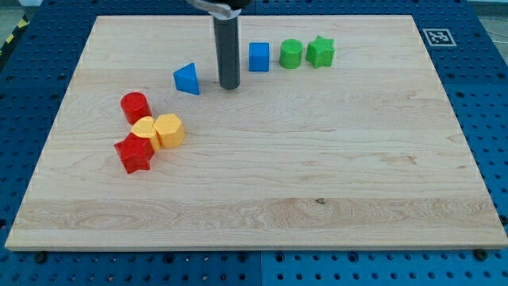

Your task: Place the triangle to the left side of blue cube

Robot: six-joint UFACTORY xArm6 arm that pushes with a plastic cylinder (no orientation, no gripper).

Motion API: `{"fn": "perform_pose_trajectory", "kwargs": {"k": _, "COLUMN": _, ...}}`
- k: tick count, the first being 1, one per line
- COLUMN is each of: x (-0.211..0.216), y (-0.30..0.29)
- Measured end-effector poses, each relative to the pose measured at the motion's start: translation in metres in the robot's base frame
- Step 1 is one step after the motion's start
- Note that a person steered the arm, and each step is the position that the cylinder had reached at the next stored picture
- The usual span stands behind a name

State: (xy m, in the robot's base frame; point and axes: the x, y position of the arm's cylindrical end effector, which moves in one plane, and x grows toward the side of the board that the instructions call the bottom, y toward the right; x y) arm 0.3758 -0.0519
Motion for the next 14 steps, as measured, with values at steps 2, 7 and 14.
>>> {"fn": "perform_pose_trajectory", "kwargs": {"k": 2, "x": 0.018, "y": -0.053}}
{"fn": "perform_pose_trajectory", "kwargs": {"k": 7, "x": -0.023, "y": -0.089}}
{"fn": "perform_pose_trajectory", "kwargs": {"k": 14, "x": -0.042, "y": -0.034}}
